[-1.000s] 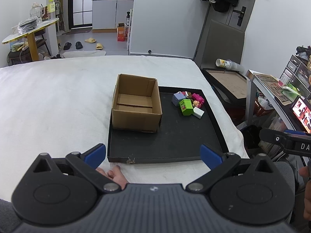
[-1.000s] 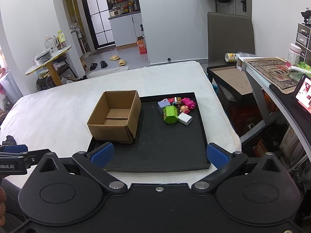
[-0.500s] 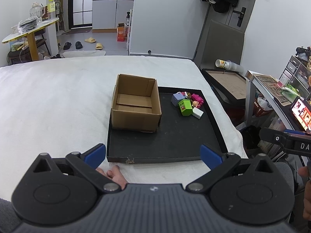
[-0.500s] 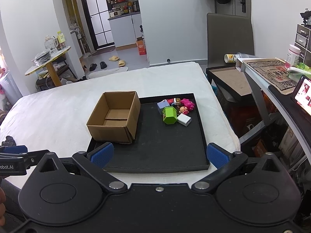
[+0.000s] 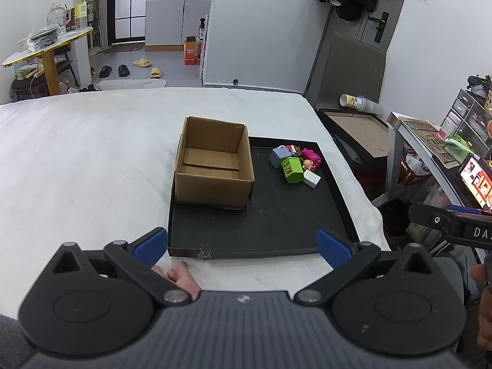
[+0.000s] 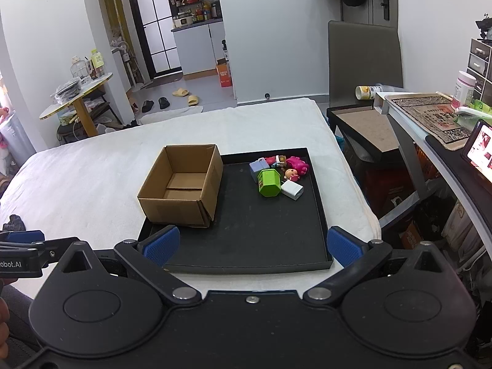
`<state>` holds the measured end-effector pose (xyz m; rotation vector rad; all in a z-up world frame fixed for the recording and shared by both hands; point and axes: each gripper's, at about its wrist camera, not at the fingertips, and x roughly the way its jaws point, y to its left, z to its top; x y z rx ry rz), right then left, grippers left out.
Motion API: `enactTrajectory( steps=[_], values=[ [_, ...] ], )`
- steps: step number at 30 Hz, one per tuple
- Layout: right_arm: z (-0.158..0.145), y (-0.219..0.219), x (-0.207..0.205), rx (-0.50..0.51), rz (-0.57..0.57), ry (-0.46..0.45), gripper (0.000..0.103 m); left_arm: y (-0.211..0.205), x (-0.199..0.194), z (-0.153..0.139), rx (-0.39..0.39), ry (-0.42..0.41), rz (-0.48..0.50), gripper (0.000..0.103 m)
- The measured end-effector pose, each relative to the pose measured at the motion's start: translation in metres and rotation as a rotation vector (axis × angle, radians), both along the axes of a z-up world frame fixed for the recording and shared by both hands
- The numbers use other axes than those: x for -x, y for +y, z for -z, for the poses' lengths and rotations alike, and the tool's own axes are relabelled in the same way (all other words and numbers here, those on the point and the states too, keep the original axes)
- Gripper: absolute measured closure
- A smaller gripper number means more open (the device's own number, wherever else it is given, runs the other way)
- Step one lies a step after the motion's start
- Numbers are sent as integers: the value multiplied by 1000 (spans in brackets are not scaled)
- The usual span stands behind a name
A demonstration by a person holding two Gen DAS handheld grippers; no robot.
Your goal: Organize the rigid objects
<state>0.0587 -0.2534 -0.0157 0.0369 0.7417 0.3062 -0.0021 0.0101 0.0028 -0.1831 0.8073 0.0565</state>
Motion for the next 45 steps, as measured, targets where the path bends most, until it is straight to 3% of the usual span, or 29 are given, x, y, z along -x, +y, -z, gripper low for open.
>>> enactTrajectory(
  steps=[11,19,24,32,45],
  values=[
    [4,1,-1,-8,1,11,0,4,-4,2,-3,6,-10,0],
    [9,0,-10,2,4,16,0,22,-22,2,89,75,-43,1],
    [15,-1,-19,3,11,32,0,18,-28,-1,6,74,-21,1],
    [20,2,-30,29,-1,31,0,20,-33,4,-63,101,11,3],
    [31,4,-51,12,-7,63,0,40,-64,-13,-69,84,61,3]
  ],
)
